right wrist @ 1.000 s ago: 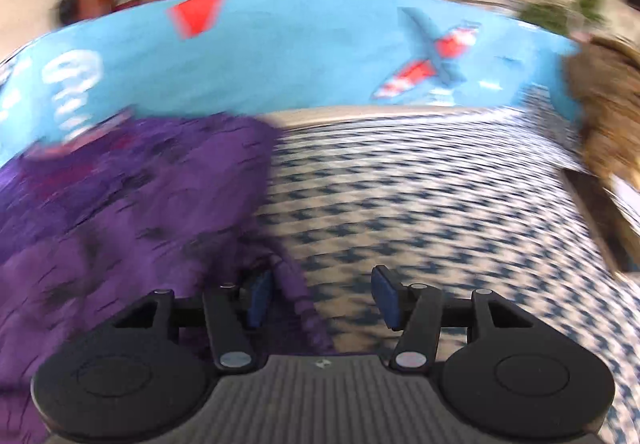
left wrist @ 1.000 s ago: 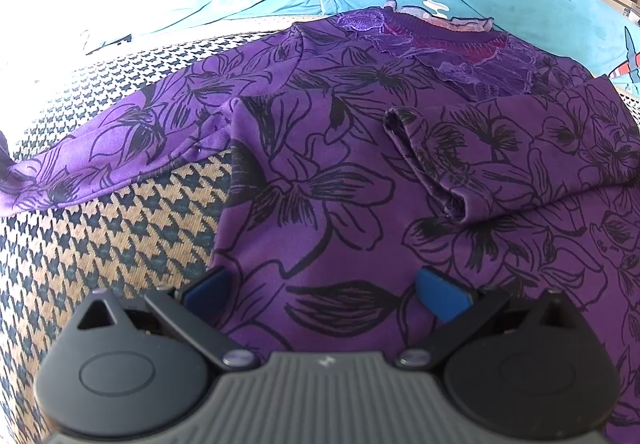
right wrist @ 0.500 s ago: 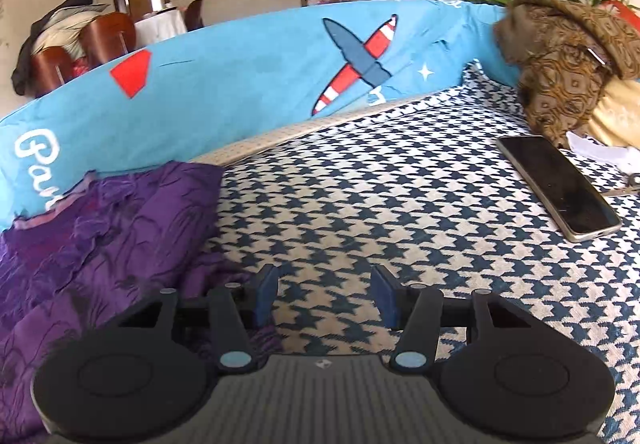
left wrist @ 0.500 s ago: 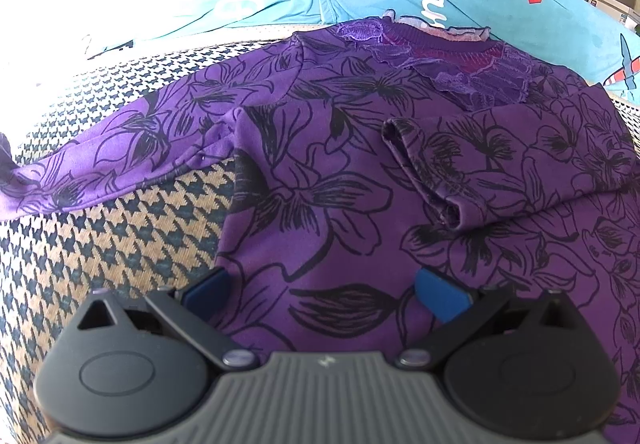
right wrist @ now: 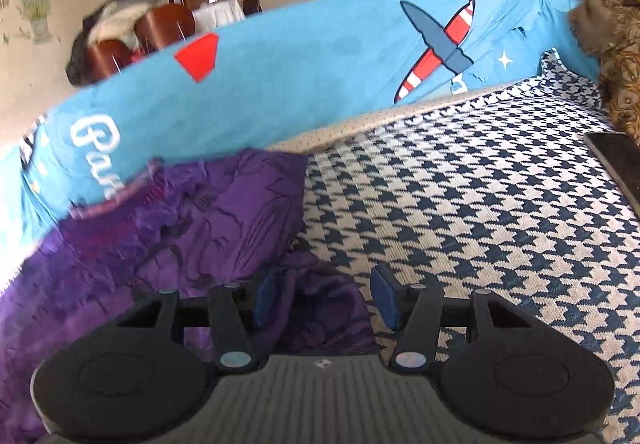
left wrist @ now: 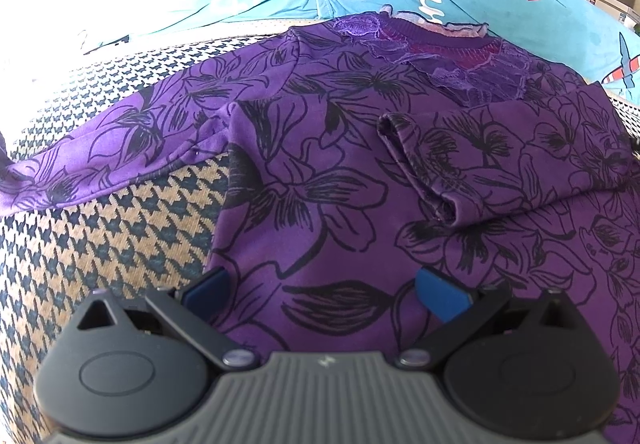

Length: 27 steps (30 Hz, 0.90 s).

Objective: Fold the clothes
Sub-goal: 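Release the sleeve and pull the open right tool back from the blouse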

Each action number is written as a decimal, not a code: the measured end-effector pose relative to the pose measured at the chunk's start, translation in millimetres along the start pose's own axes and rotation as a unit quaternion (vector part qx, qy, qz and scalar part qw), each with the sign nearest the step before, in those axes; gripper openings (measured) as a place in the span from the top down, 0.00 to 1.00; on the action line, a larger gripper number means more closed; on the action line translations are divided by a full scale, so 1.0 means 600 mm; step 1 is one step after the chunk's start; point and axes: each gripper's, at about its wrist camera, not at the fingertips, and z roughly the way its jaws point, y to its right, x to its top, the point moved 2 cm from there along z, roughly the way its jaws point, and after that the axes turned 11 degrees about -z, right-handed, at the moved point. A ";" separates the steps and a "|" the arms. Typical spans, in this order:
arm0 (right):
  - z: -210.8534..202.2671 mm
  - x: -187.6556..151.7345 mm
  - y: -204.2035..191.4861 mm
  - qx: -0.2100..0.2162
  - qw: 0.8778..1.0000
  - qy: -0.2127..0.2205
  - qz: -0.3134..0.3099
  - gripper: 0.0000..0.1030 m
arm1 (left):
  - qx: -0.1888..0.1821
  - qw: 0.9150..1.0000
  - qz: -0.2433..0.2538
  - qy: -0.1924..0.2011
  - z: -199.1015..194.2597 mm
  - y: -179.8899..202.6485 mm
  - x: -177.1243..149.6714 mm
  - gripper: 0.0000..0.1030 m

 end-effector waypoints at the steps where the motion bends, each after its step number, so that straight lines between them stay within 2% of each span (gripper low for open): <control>1: 0.005 -0.003 0.001 -0.016 1.000 -0.006 -0.005 0.48 | 0.000 1.000 -0.001 0.000 0.000 0.000 0.000 0.00; 5: 0.006 -0.002 0.007 -0.044 0.999 -0.013 0.001 0.47 | -0.001 1.000 0.000 0.003 -0.001 0.001 0.001 0.00; 7: -0.008 0.008 0.010 -0.048 0.999 0.003 0.017 0.47 | 0.001 1.000 0.000 0.012 -0.005 0.001 0.007 0.00; 12: -0.032 0.044 0.007 0.017 0.997 0.059 0.054 0.47 | -0.006 1.000 -0.002 0.026 -0.010 0.005 0.027 0.00; 16: -0.021 0.066 -0.014 0.057 0.994 0.083 0.038 0.47 | -0.004 1.000 0.004 0.028 -0.007 0.012 0.033 0.00; 21: 0.010 0.079 -0.029 0.052 0.995 0.091 0.010 0.47 | -0.007 1.000 0.003 0.021 -0.006 0.012 0.031 0.00; 25: 0.040 0.087 -0.024 0.051 0.995 0.085 0.022 0.48 | -0.011 1.000 0.001 0.011 -0.001 0.012 0.027 0.00; 27: 0.052 0.089 -0.022 0.048 0.995 0.080 0.026 0.55 | -0.012 1.000 0.002 0.011 0.000 0.014 0.027 0.00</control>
